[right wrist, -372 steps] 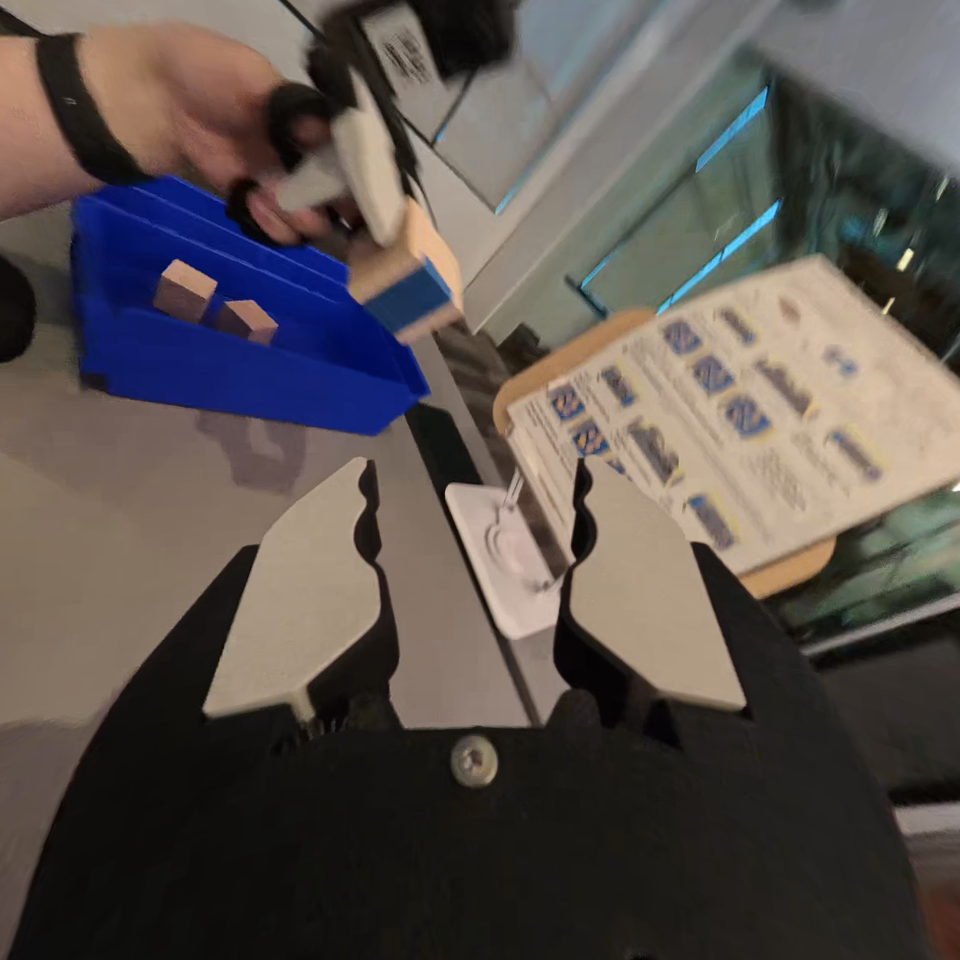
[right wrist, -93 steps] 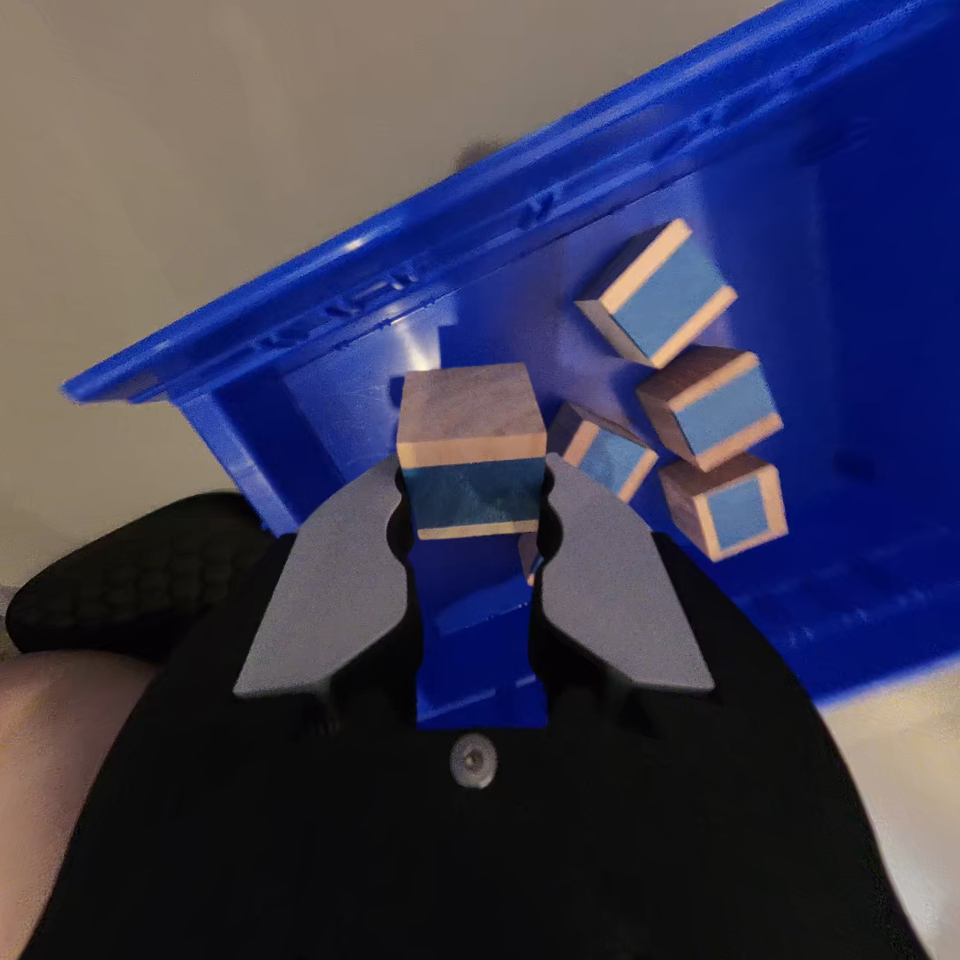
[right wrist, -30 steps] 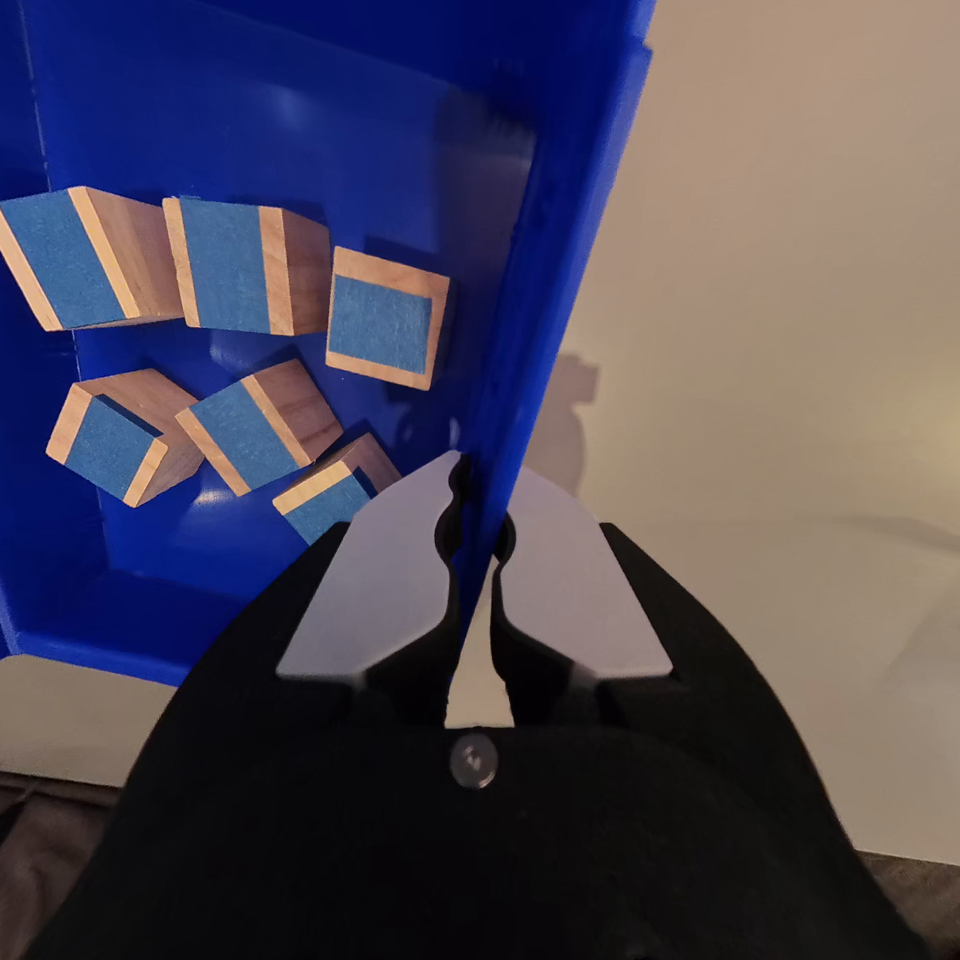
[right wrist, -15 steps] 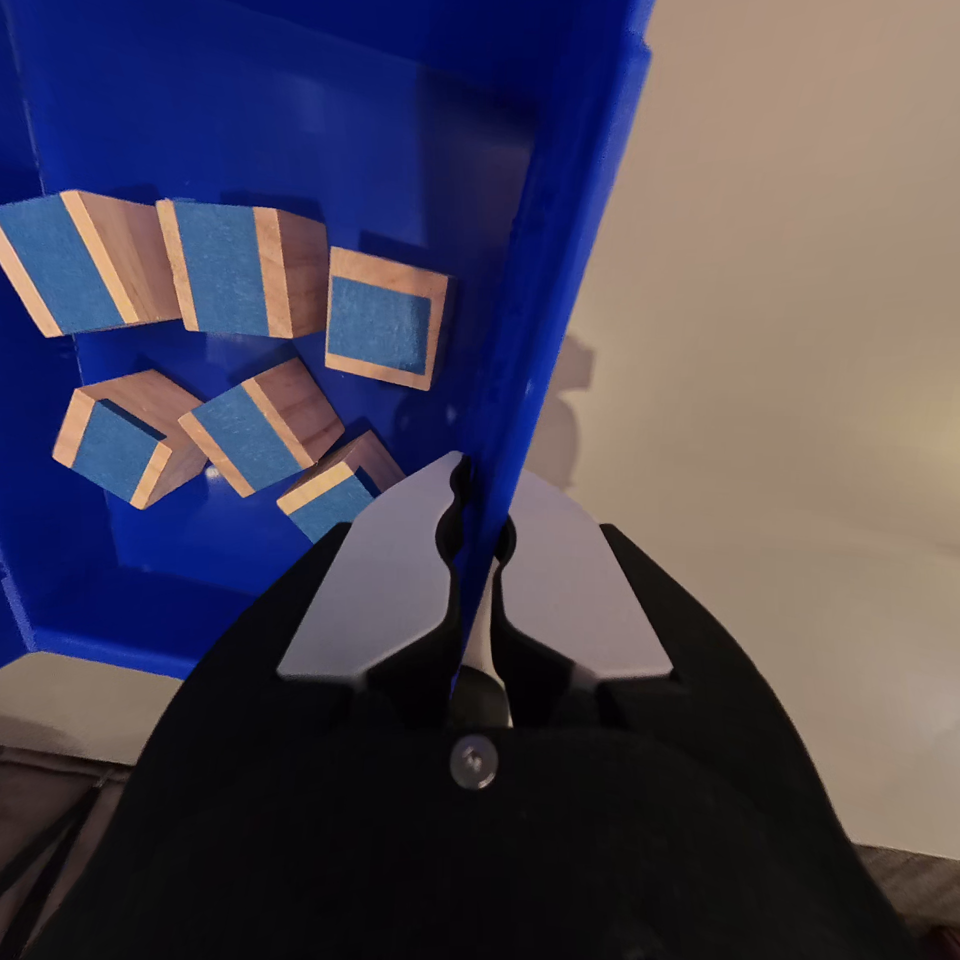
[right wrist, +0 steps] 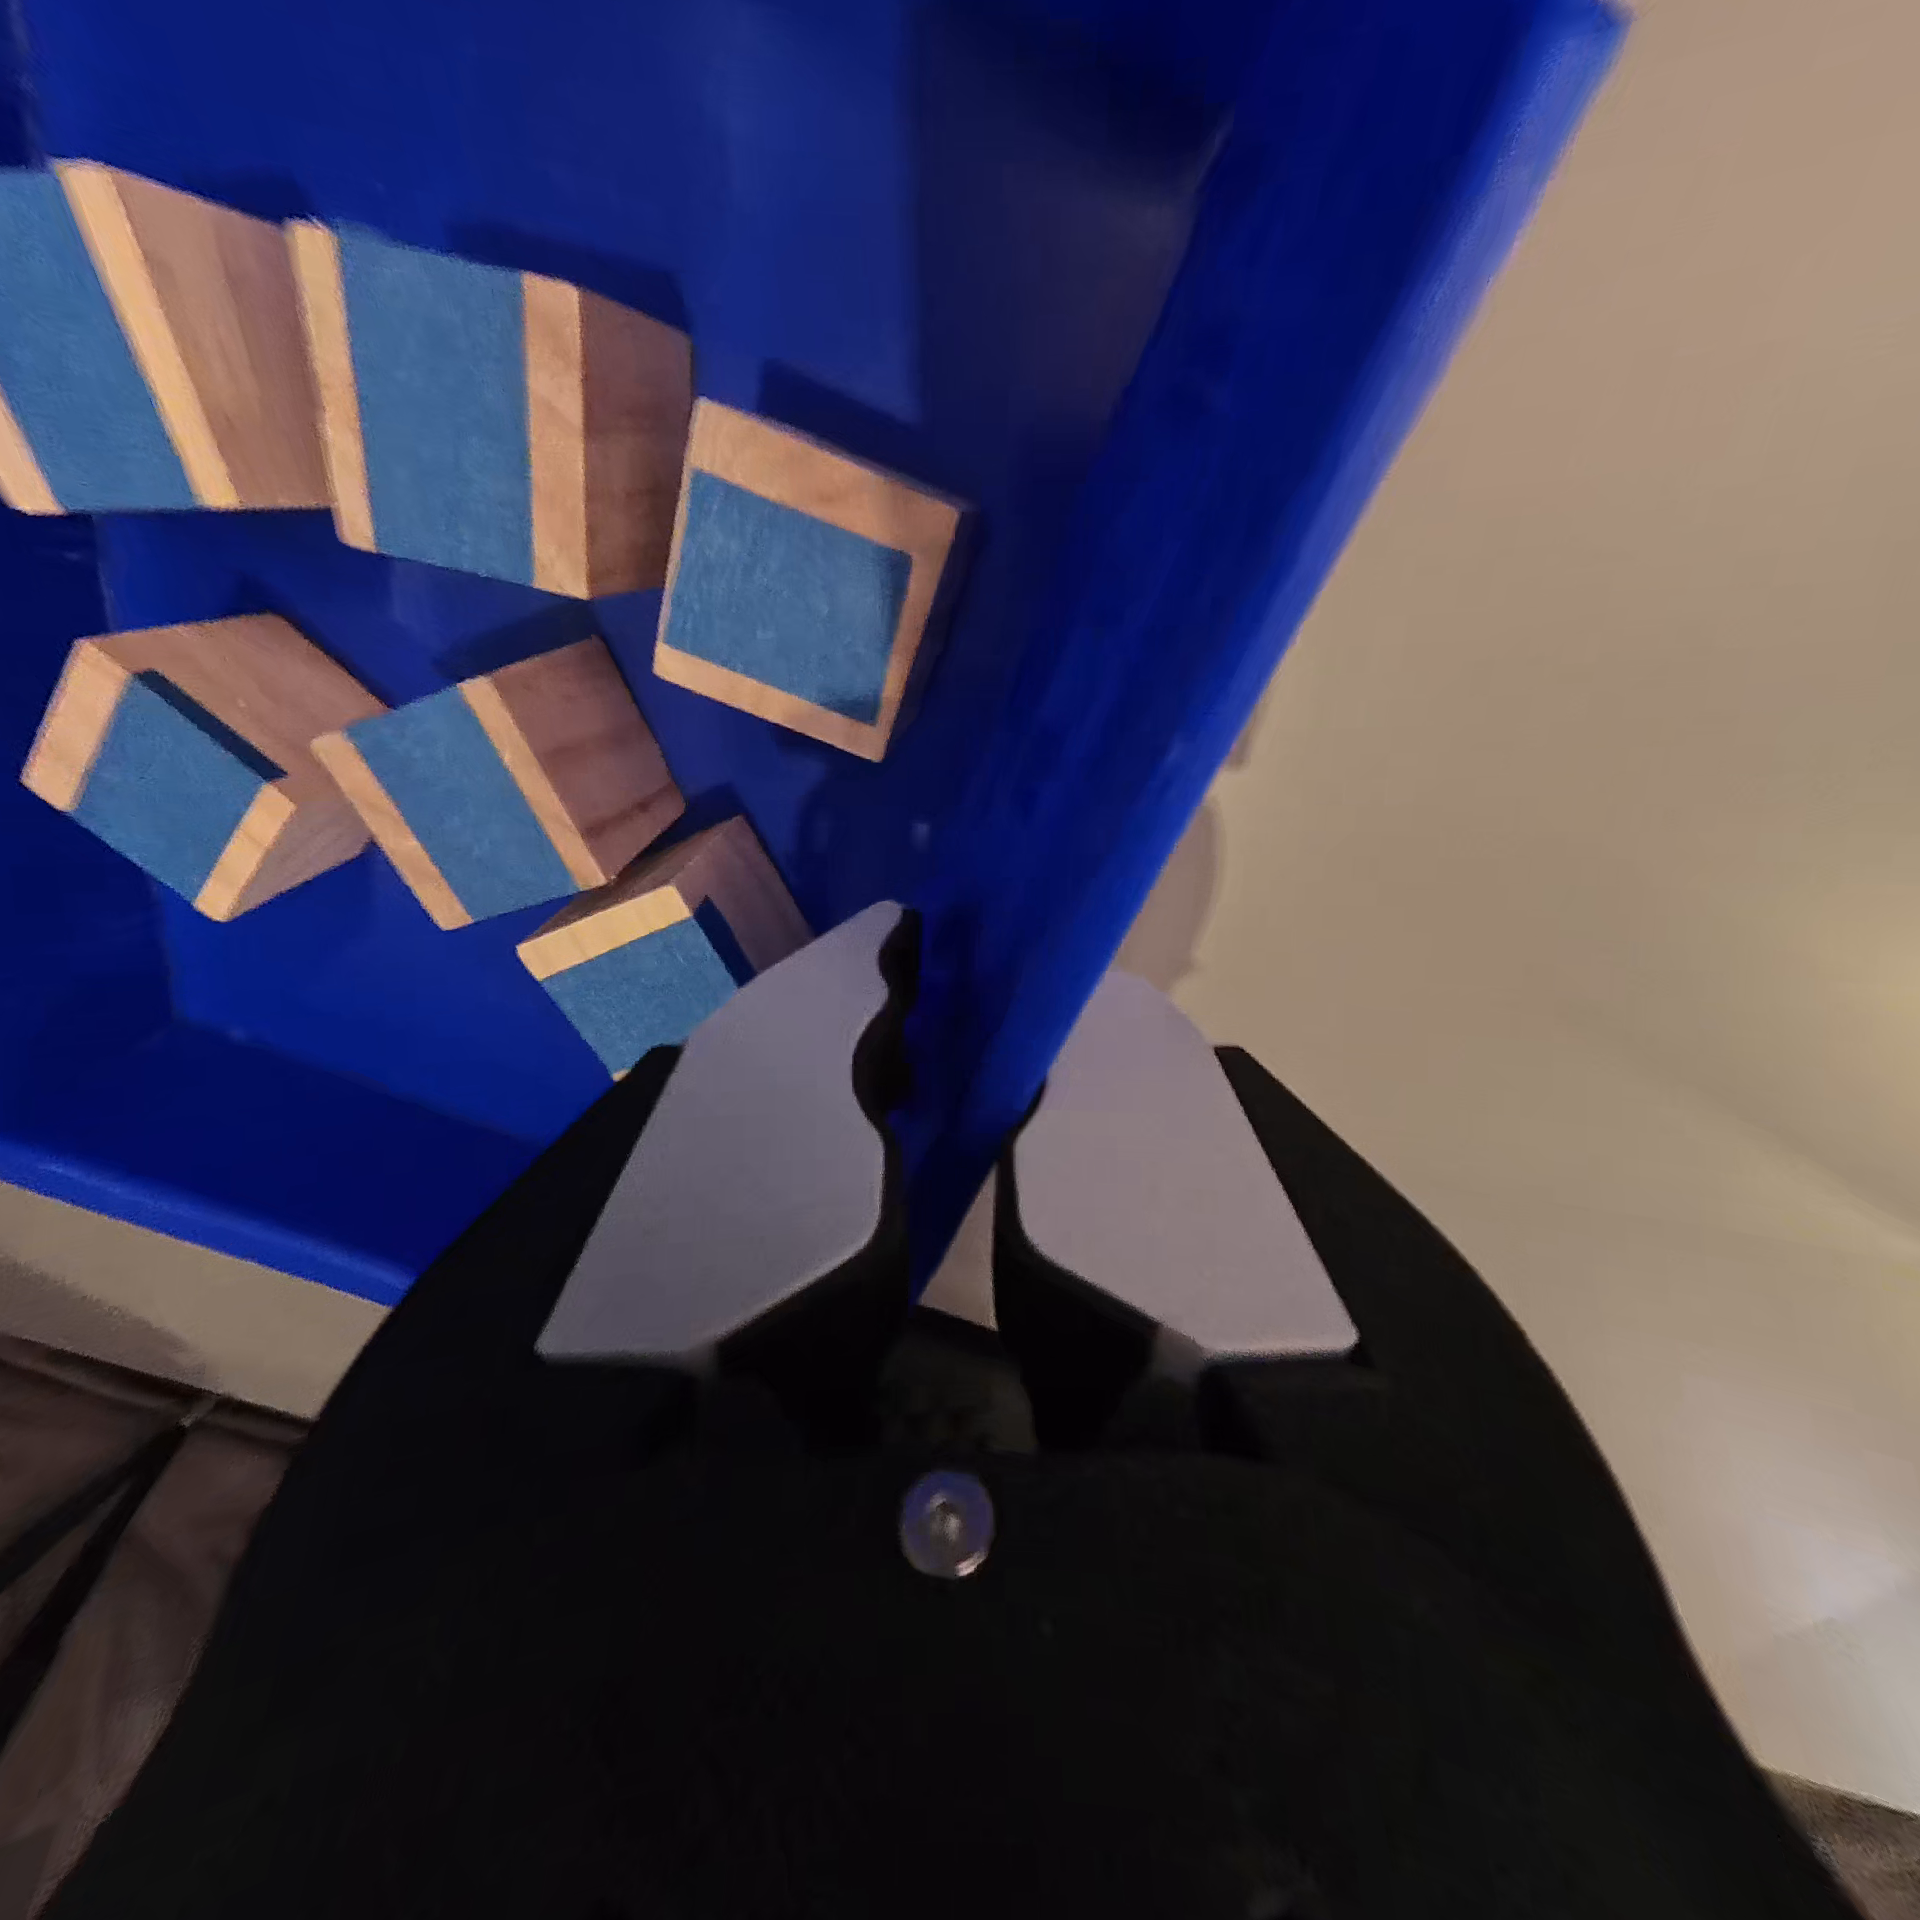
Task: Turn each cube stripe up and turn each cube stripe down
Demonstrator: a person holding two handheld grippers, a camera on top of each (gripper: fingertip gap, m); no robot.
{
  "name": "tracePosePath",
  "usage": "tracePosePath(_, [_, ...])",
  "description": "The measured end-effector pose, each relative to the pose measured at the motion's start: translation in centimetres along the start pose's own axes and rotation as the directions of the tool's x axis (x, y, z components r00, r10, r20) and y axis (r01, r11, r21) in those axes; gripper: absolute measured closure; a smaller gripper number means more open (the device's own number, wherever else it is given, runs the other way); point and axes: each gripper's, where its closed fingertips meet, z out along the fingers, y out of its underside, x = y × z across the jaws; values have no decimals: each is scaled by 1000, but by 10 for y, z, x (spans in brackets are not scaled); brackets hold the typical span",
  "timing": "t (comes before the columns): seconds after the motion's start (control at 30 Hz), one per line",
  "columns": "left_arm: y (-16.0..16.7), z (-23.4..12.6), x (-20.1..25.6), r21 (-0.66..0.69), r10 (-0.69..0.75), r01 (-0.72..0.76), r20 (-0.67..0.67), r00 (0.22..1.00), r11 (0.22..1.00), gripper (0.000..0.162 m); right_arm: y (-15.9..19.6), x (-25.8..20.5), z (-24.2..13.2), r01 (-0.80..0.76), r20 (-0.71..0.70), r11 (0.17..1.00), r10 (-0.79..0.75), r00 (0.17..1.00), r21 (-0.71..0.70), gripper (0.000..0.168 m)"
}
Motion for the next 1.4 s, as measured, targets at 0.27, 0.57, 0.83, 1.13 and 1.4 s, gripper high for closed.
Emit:
tracePosePath(0.27, [12, -1, 15, -65, 75, -75, -9, 997, 995, 133, -8, 0, 2, 7, -32, 1000, -6, 999, 29, 157])
tracePosePath(0.57, [3, -36, 0, 112, 43, -25, -158, 987, 993, 131, -10, 3, 2, -66, -82, 997, 70, 994, 44, 155])
tracePosePath(0.83, [19, -104, -11, 368, 110, -20, -225, 968, 929, 134, 7, -7, 20, -128, 31, 987, 131, 991, -98, 161])
tracePosePath(1.13, [54, -207, -43, 758, 162, 82, -242, 957, 647, 141, 11, 3, 13, -139, 62, 985, 146, 987, -107, 162])
tracePosePath(1.4, [97, -243, -106, 869, -49, 235, -238, 970, 436, 138, 16, 19, -48, -149, -6, 983, 149, 989, -105, 163])
